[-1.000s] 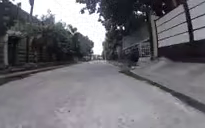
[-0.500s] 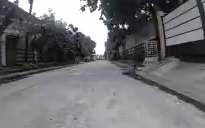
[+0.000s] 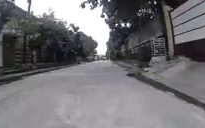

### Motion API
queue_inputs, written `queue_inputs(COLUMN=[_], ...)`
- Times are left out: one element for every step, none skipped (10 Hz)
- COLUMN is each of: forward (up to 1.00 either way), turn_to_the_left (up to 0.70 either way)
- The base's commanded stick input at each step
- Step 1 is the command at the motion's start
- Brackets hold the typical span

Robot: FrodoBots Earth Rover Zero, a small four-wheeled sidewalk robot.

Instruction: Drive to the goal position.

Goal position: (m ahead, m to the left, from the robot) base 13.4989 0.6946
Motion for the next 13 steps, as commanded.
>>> queue_inputs(forward=[1.0,1.0,1.0,1.0,1.0,1.0,1.0,1.0,1.0,1.0,1.0,1.0,1.0], turn_to_the_left=[-0.03,-0.15,-0.4,-0.4,-0.4,-0.36,-0.11,0.0,0.0,0.0,0.0,0.0,0.0])
